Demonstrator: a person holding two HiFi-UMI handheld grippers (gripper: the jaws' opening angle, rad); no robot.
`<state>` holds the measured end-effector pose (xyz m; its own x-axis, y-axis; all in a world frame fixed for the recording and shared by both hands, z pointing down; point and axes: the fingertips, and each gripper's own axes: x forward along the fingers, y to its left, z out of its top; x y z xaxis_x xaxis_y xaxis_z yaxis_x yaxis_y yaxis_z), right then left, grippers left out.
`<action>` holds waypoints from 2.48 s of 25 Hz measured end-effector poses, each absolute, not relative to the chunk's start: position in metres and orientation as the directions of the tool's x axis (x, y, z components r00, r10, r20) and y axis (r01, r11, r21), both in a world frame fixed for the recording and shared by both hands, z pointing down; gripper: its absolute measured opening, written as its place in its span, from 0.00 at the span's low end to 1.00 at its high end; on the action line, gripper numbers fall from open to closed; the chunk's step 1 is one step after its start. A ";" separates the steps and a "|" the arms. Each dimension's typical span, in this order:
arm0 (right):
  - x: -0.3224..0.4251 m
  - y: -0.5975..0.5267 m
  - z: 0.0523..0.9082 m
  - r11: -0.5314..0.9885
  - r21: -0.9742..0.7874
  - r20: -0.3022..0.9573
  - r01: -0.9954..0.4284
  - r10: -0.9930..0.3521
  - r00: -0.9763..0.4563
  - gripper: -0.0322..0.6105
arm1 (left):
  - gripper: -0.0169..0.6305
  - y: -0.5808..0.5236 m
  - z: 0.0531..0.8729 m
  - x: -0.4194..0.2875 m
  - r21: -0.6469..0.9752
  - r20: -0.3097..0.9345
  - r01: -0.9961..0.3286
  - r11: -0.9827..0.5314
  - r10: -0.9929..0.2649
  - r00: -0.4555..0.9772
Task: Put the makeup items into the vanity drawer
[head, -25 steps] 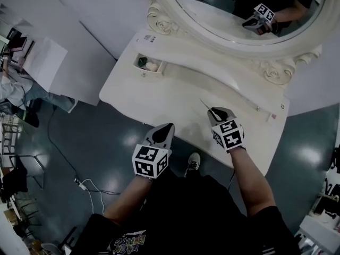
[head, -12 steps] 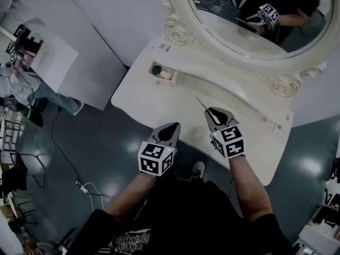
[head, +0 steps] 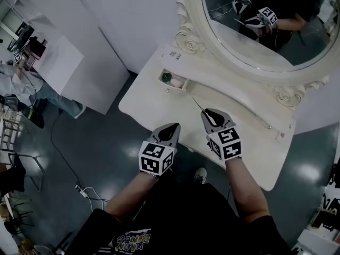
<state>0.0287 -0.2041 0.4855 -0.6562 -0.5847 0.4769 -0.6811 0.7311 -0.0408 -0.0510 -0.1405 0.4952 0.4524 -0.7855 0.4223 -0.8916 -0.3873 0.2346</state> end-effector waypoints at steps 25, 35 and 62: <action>-0.074 -0.287 0.522 0.726 -0.026 0.570 -0.687 -0.554 -0.607 0.16 | 0.04 -0.216 0.517 -0.148 0.264 0.445 -0.878 -0.400 -0.757 0.479; -0.101 -0.327 0.550 0.735 0.028 0.636 -0.677 -0.536 -0.555 0.16 | 0.04 -0.242 0.534 -0.176 0.281 0.462 -0.871 -0.403 -0.739 0.491; -0.136 -0.351 0.571 0.769 0.101 0.717 -0.631 -0.495 -0.490 0.20 | 0.04 -0.246 0.544 -0.214 0.294 0.476 -0.872 -0.393 -0.731 0.490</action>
<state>-0.1358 -0.3505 0.5710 -0.4897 -0.4955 0.7174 -0.6308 0.7694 0.1008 -0.2138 -0.2463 0.5444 0.4896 -0.7305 0.4761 -0.8715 -0.3927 0.2937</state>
